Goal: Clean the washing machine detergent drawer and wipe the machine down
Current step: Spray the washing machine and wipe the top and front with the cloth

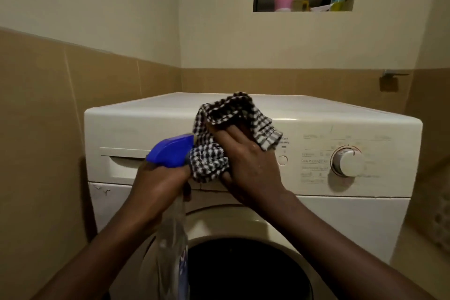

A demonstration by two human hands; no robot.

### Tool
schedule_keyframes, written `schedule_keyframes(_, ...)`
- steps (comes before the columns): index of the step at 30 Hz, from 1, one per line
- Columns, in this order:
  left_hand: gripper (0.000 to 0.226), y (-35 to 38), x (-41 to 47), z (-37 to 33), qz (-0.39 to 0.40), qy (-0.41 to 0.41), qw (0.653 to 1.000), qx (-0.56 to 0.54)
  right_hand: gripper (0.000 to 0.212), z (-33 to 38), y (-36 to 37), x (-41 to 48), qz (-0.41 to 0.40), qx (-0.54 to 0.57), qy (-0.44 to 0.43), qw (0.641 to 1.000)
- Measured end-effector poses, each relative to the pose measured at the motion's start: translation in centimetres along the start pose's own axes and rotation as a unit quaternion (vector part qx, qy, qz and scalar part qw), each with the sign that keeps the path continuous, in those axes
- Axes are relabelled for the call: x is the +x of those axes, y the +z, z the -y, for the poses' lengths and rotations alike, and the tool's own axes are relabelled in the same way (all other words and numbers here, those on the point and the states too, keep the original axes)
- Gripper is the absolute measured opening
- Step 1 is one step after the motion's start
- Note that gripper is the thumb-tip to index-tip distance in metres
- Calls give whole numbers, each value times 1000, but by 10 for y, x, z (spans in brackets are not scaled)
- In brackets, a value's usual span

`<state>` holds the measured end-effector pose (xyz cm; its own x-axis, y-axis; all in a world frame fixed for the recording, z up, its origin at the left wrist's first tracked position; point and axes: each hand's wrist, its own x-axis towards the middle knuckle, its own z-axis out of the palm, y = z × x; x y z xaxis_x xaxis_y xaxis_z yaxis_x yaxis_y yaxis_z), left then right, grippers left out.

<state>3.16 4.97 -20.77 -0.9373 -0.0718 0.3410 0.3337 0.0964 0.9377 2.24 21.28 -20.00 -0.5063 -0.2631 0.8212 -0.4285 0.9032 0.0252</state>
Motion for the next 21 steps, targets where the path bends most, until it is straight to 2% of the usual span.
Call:
schedule_keyframes(6,11,-8,-5,1,8,-31,999,-7,21,-20,-1,-70,0,-25,-3,1000)
schedule_keyframes(8,12,-11,-8,1,14,-35,999,-9,24,-30,-1,-80,-8,-30,-8,999)
schedule_keyframes(13,21,-14,-12,1,13,-37,999,-1,52,-26,-11,-19,-83,-10,31,996)
schedule_keyframes(18,22,-11,-9,3,2,-33,998,45,60,8,8,5,-16,-18,-1,1000)
schedule_keyframes(21,9,-8,-9,2,17,-52,998,31,56,3,6,2,-25,-46,-26,998)
